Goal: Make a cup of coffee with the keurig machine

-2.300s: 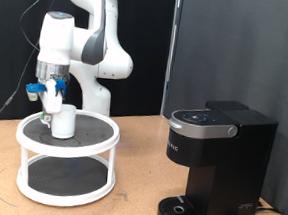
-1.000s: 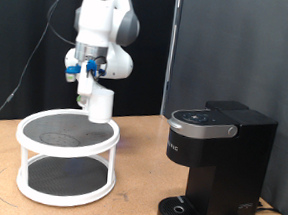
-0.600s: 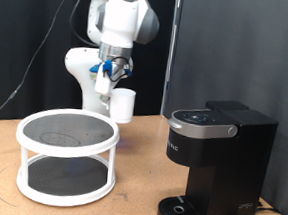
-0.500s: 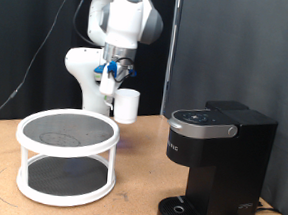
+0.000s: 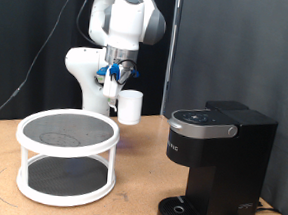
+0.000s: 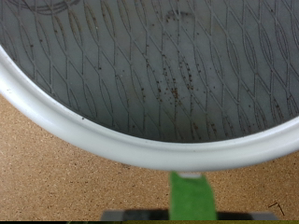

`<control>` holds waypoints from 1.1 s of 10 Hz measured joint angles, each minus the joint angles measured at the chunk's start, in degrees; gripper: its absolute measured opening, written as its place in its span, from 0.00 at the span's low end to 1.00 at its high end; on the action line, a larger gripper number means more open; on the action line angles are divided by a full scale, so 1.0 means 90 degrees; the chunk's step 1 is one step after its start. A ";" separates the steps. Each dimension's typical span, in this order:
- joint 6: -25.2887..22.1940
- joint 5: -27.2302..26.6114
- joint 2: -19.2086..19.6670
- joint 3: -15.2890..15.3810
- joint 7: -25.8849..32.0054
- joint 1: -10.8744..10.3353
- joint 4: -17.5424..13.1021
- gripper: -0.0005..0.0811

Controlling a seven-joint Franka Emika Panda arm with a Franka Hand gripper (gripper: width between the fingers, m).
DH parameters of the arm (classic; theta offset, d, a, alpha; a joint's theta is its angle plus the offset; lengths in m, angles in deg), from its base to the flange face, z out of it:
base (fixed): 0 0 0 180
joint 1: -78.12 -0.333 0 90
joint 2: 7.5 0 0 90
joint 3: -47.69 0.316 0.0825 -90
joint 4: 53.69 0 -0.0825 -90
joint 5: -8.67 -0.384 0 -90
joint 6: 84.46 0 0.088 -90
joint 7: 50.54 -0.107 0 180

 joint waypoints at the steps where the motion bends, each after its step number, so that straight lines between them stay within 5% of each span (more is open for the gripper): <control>1: 0.0011 -0.0121 0.0015 0.0157 -0.0033 0.0122 -0.0001 0.02; 7: 0.0524 -0.0785 0.0368 0.1911 -0.0258 0.1323 -0.0025 0.02; 11: 0.0998 -0.1146 0.0779 0.3350 -0.0267 0.2464 -0.0274 0.02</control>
